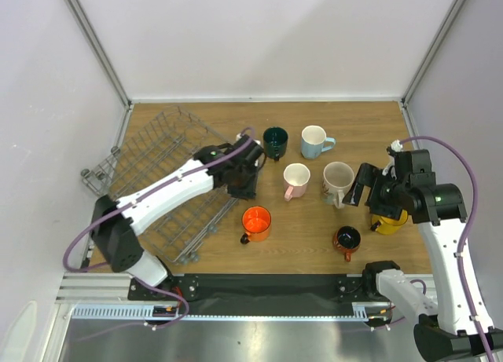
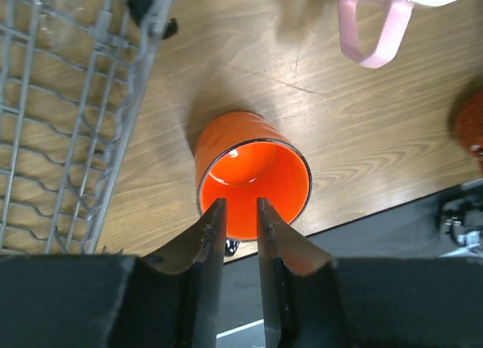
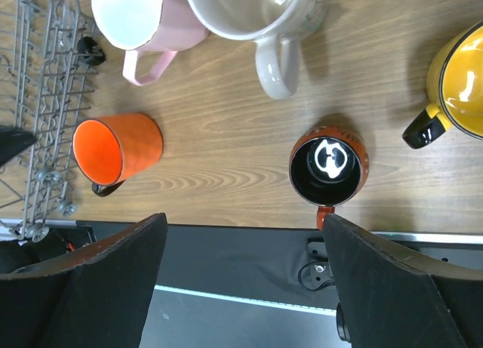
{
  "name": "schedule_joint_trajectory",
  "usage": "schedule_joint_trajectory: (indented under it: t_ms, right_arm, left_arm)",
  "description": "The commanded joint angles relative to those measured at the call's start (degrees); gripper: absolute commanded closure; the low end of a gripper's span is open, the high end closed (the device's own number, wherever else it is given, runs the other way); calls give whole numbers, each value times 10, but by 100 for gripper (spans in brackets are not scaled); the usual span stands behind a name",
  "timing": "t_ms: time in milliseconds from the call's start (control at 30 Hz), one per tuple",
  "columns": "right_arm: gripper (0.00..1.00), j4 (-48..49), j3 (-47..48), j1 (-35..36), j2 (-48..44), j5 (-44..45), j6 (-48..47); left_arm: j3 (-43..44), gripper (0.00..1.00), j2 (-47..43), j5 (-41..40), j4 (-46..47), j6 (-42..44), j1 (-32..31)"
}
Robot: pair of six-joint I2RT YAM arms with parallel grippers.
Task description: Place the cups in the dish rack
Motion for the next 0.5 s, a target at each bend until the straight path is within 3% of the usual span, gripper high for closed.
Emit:
schedule_joint_trajectory:
  t_ms: [0, 167, 300, 367, 467]
  right_arm:
    - [8, -3, 11, 4, -14, -16, -8]
    - [7, -20, 13, 3, -32, -8, -13]
    - [7, -29, 11, 3, -46, -6, -12]
    - [7, -31, 11, 3, -50, -12, -10]
    - [7, -32, 15, 3, -55, -15, -3]
  left_arm:
    - [47, 73, 24, -16, -7, 16, -35]
    - [44, 55, 63, 18, 15, 27, -61]
    - [38, 52, 87, 24, 19, 33, -84]
    - [38, 41, 97, 25, 22, 34, -90]
    - [36, 38, 115, 23, 25, 33, -95]
